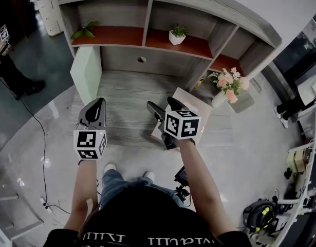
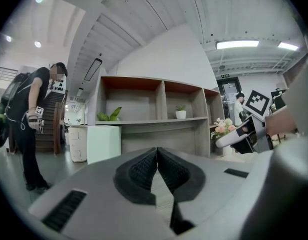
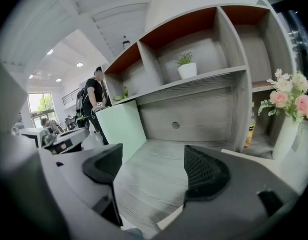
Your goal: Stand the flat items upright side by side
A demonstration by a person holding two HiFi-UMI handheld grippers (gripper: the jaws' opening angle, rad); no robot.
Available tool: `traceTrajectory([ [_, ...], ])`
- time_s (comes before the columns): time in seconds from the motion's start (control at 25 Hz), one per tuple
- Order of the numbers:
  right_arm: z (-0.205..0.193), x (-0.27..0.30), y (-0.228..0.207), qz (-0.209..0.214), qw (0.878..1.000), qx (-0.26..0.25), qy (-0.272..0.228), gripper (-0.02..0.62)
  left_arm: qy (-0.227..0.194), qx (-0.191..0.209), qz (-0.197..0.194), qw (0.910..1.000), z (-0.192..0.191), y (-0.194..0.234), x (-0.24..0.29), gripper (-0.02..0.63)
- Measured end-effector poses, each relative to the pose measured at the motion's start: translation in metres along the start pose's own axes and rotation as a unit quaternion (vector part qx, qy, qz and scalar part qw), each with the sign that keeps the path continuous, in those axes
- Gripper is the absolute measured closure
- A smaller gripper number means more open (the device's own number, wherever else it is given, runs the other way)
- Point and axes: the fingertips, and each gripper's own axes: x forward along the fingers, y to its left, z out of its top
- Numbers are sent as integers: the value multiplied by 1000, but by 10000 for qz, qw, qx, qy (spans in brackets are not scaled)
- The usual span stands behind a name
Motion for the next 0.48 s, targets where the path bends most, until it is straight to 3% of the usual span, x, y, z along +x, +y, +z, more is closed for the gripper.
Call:
traceTrajectory([
  [0.48,-30,-80,-120,-670,9969,413,50,202,166,64,-250,9995,-11,-73,9,592],
])
